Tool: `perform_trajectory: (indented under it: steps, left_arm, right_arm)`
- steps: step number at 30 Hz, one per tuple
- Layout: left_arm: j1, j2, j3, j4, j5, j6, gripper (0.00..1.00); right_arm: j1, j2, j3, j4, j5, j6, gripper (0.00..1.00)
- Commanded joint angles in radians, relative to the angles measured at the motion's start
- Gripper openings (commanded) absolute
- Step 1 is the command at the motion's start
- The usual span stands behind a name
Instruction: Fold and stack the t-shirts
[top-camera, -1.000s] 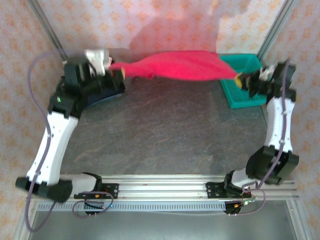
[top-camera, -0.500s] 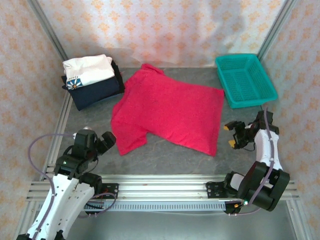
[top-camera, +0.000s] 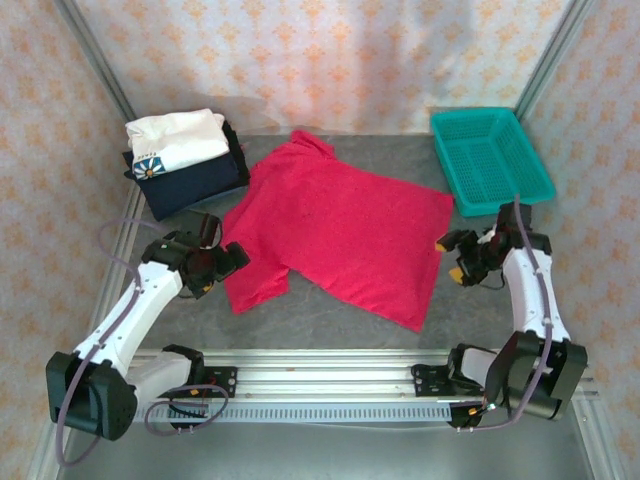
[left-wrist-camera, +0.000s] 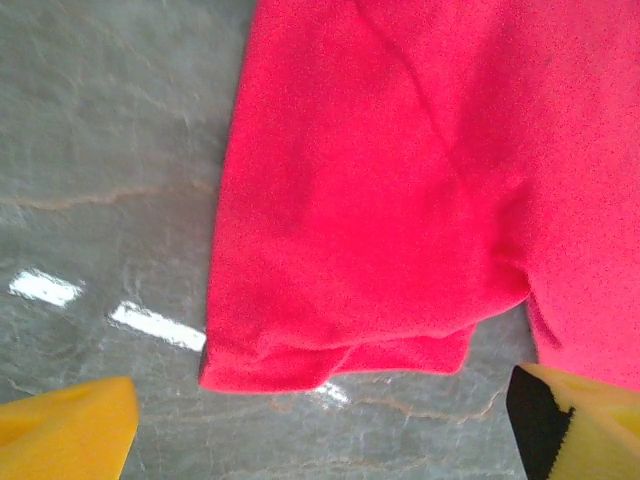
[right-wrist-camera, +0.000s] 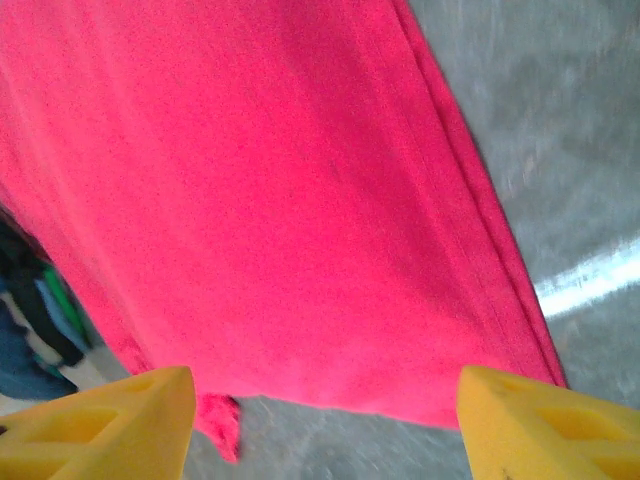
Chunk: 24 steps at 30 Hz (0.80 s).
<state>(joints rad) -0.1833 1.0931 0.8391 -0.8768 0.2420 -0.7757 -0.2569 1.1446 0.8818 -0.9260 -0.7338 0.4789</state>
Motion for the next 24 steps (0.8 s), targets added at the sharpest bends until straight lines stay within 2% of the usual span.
perform_trajectory:
  steps: [1, 4, 8, 18, 24]
  left_arm:
    - [0.000, 0.050, -0.044, -0.018, 0.072, 0.033, 0.88]
    - [0.000, 0.115, -0.071, 0.015, 0.117, 0.047, 0.82]
    - [0.000, 0.191, -0.098, 0.020, 0.141, 0.067, 0.74]
    - [0.002, 0.245, -0.158, 0.100, 0.175, 0.078, 0.72]
    - [0.002, 0.281, -0.168, 0.146, 0.181, 0.079, 0.71]
  right_arm:
    - [0.090, -0.082, -0.109, -0.091, 0.045, 0.047, 0.67]
    - [0.156, -0.121, -0.192, -0.088, 0.058, 0.091, 0.64]
    - [0.193, -0.137, -0.229, -0.129, 0.116, 0.073, 0.62]
    - [0.256, -0.168, -0.327, -0.100, 0.136, 0.131, 0.55]
    - [0.343, -0.155, -0.354, -0.071, 0.135, 0.174, 0.55]
